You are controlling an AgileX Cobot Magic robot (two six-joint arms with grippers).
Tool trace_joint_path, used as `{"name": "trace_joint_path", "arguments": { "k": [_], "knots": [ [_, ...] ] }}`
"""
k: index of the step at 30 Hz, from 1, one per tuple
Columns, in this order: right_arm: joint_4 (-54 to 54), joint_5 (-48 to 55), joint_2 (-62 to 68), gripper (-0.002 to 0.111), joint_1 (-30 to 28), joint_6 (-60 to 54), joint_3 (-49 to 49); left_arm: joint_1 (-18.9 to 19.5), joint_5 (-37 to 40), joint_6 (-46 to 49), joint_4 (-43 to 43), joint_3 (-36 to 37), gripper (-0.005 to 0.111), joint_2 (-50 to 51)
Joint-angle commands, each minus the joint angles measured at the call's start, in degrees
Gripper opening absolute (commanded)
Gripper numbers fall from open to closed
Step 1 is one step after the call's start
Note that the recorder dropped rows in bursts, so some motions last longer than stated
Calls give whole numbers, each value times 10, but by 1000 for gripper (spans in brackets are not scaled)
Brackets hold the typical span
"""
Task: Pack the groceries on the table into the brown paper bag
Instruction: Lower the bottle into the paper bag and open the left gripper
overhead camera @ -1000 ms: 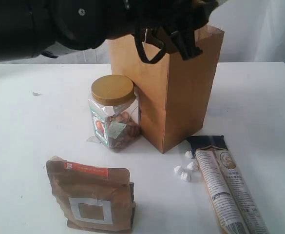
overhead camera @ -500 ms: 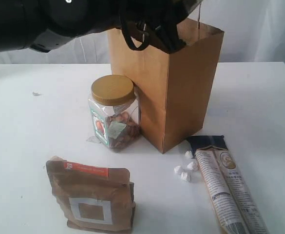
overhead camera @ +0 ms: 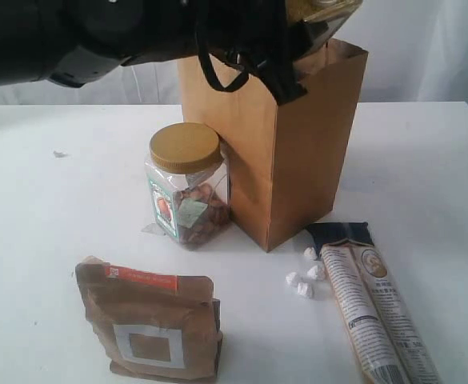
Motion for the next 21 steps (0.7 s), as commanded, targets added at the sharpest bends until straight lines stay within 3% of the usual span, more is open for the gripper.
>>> {"name": "trace_joint_path", "arguments": {
  "k": [1,13,21],
  "knots": [
    [-2,-1,-2,0,-3,2,1,1,-61,6,-7,-12,0,-16],
    [-2,-1,-2,0,-3,2,1,2,-31,6,-39,-12,0,-16],
    [-2,-1,-2,0,-3,2,1,54,-27,6,-57,-12,0,-7]
  ]
}}
